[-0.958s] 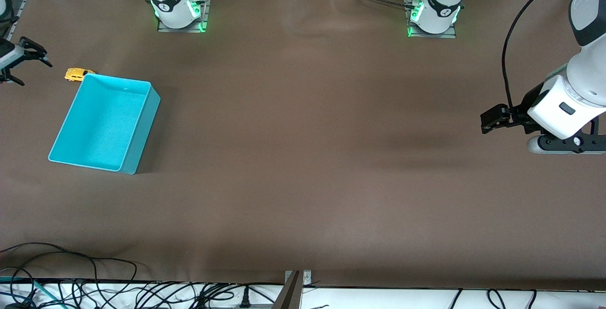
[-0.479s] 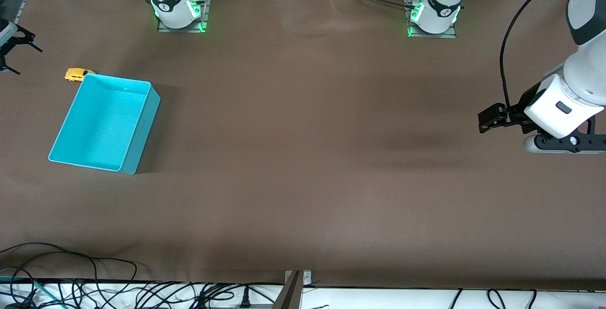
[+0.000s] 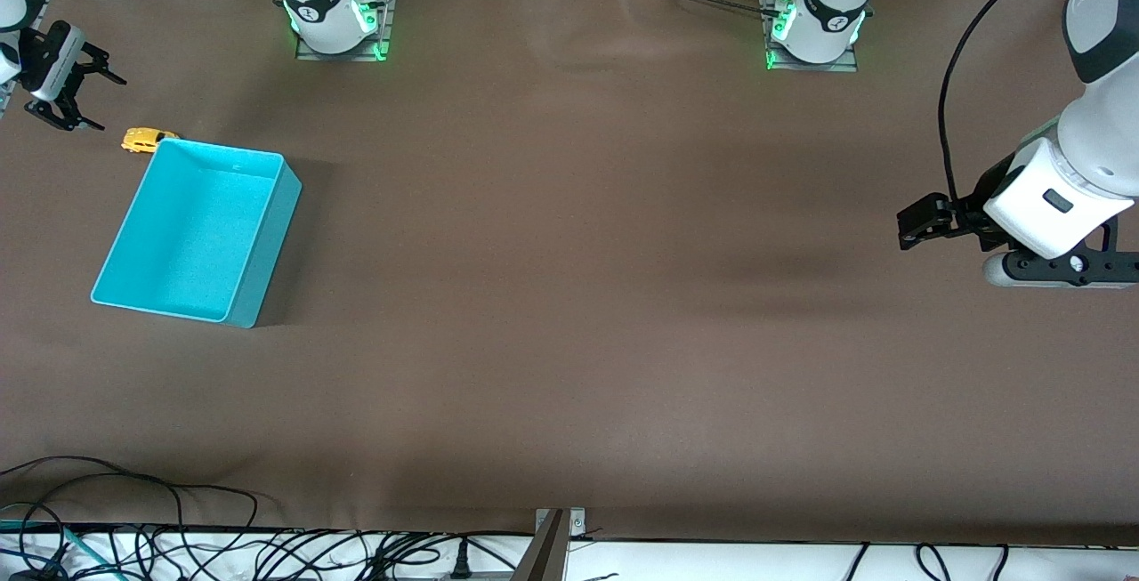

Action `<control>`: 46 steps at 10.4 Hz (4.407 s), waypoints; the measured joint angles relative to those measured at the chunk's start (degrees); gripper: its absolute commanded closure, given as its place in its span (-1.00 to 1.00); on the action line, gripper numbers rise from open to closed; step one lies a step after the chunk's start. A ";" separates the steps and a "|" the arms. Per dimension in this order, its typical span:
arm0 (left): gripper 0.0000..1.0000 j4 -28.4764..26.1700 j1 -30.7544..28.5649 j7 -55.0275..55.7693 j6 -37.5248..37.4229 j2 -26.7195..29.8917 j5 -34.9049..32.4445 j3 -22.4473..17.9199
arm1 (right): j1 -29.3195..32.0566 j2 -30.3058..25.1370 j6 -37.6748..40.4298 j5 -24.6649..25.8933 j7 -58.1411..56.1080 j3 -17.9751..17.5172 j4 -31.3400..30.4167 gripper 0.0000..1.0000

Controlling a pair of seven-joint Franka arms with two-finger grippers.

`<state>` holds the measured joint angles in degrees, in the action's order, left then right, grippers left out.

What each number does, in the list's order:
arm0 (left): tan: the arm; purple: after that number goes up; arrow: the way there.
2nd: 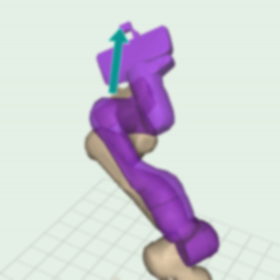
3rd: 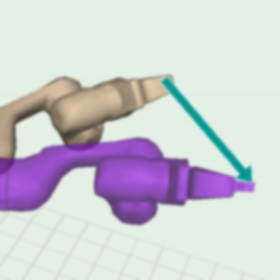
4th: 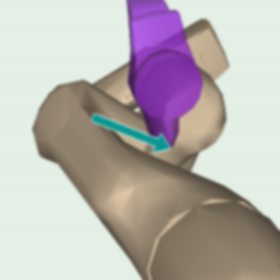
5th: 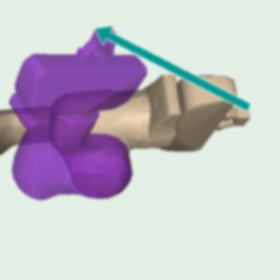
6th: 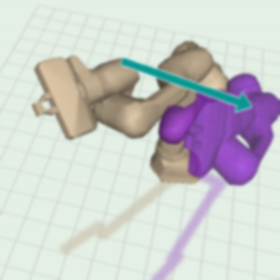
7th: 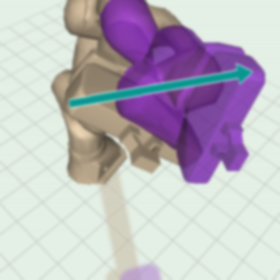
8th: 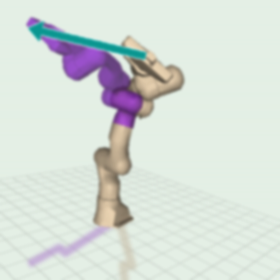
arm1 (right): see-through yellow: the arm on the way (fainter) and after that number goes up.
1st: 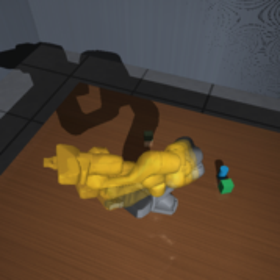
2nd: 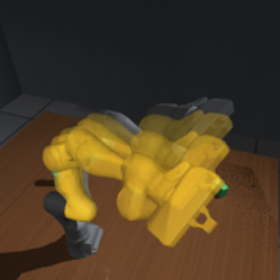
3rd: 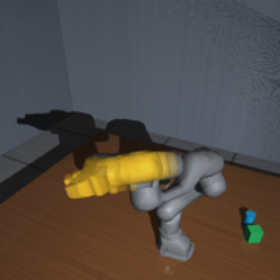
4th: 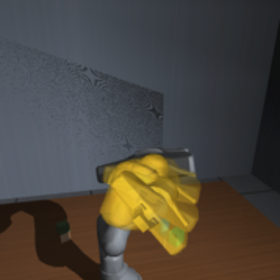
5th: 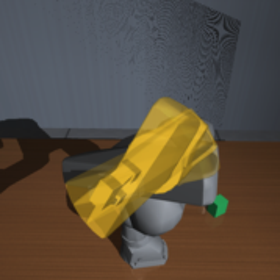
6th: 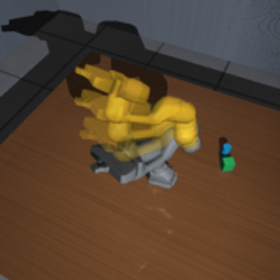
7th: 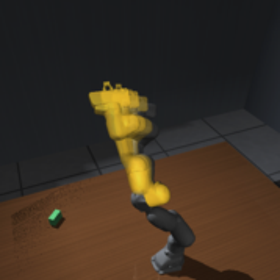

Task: Wind up and store yellow beetle car
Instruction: 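Lower the open right gripper over the car beside the box, then close the right gripper on the yellow car, then lift the car with the right gripper and lower it into the box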

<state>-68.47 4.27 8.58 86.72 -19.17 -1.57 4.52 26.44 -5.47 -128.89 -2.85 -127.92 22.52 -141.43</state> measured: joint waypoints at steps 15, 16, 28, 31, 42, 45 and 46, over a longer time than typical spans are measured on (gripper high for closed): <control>-1.00 0.06 0.00 0.00 0.00 0.00 0.00 -0.20 | 4.80 21.56 -12.26 -21.66 -19.69 -5.72 4.98 -1.00; -1.00 0.06 0.00 0.00 0.00 0.00 0.00 -0.12 | 5.30 21.56 -12.17 -21.67 -20.43 -5.72 5.08 -1.00; -1.00 0.06 0.09 0.00 0.00 0.00 0.00 -0.37 | 10.40 23.72 -8.27 -21.70 -28.08 -5.75 5.49 -0.58; -1.00 0.06 0.11 0.00 0.00 0.00 0.00 -0.33 | 10.40 24.49 -8.27 -21.70 -28.75 -5.84 6.74 1.00; -1.00 0.06 0.34 0.00 0.00 0.00 0.00 0.03 | 10.37 13.31 3.60 -23.25 -28.75 -7.50 9.38 1.00; -1.00 0.06 0.34 0.00 0.00 0.00 0.00 0.03 | 10.41 10.66 8.29 -23.18 -28.75 -8.62 10.44 1.00; -1.00 0.06 0.33 0.00 0.00 0.00 0.00 0.02 | 10.42 10.15 9.65 -22.78 -28.59 -10.28 11.25 1.00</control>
<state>-68.41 4.61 8.58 86.72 -19.17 -1.57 4.54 36.86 4.68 -119.25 -25.63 -156.51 12.24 -130.19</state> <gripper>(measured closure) 0.000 0.542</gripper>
